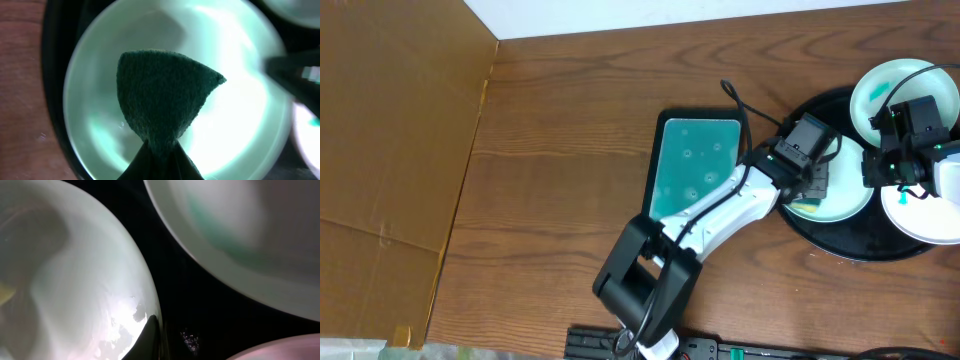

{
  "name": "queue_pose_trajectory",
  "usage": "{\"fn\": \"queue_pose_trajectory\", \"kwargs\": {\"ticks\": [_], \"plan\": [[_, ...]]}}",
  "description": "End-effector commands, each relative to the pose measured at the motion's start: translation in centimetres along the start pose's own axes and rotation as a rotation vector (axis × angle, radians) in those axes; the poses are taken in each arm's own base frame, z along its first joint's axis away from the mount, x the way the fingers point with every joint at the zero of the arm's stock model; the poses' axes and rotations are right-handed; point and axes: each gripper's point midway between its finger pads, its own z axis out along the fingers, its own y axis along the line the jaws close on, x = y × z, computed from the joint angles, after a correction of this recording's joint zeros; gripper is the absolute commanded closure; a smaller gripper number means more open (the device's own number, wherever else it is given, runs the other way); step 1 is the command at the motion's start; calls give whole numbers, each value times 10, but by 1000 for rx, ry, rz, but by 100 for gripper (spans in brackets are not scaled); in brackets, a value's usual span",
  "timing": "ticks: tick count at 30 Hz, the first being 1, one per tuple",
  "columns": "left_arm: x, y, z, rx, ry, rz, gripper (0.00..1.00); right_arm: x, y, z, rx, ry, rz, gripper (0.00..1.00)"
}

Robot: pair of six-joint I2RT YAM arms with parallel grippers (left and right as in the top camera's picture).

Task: Clean dirty plates on tray and stack at the side
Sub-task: 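Scrub the plate with the sponge while the right gripper holds it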

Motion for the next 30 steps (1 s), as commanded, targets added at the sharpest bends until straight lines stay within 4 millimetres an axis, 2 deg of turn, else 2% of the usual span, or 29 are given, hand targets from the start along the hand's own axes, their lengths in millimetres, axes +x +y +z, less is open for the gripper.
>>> {"fn": "queue_pose_trajectory", "kwargs": {"ticks": [1,5,8,17,23,26,30], "plan": [[11,-11,0,29,26,-93,93,2,-5,4,22,3,23,99],[21,-21,21,30,47,-108,93,0,-4,4,20,-5,25,99],[22,-19,36,19,43,-108,93,1,-4,4,21,-2,25,99],[3,36,47,-190,-39,-74,93,3,-5,4,23,6,26,99],[-19,87,35,-427,-156,4,93,4,-5,4,24,12,7,99],[-30,95,32,-456,-190,32,93,5,-5,4,24,16,-7,99],[-51,92,32,-423,-265,1,93,6,-5,4,24,19,-11,99]]}}
